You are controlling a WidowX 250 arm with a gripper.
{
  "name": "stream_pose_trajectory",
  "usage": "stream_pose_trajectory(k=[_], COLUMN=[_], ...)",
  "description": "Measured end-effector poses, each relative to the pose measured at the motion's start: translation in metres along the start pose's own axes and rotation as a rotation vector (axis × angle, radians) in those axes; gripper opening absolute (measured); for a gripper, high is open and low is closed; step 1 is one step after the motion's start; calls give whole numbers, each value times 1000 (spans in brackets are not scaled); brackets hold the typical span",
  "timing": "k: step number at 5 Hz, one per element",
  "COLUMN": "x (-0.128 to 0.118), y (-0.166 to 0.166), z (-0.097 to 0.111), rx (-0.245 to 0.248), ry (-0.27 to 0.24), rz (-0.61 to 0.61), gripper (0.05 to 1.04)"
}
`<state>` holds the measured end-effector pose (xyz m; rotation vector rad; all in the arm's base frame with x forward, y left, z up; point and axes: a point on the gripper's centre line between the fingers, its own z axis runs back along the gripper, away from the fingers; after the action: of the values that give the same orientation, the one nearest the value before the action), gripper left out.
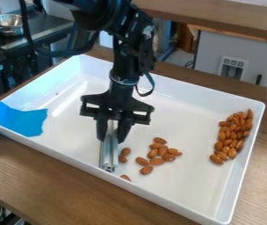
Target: Sweep into pile
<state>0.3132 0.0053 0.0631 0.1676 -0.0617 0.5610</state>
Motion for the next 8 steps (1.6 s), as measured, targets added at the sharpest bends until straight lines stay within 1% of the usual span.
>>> stream_pose_trajectory(k=[1,3,4,5,6,7,8], x=[-6,-30,-32,-33,-34,-26,-14], y=[-7,-31,-37,-42,-53,-70,-88], z=[0,6,7,7,8,11,14], rx=[-3,-16,-11,-10,-13,-27,-42], ry=[5,34,40,43,58,80,90], rz=[-3,-4,-1,5,30,73,104], gripper=[362,362,362,362,362,361,361])
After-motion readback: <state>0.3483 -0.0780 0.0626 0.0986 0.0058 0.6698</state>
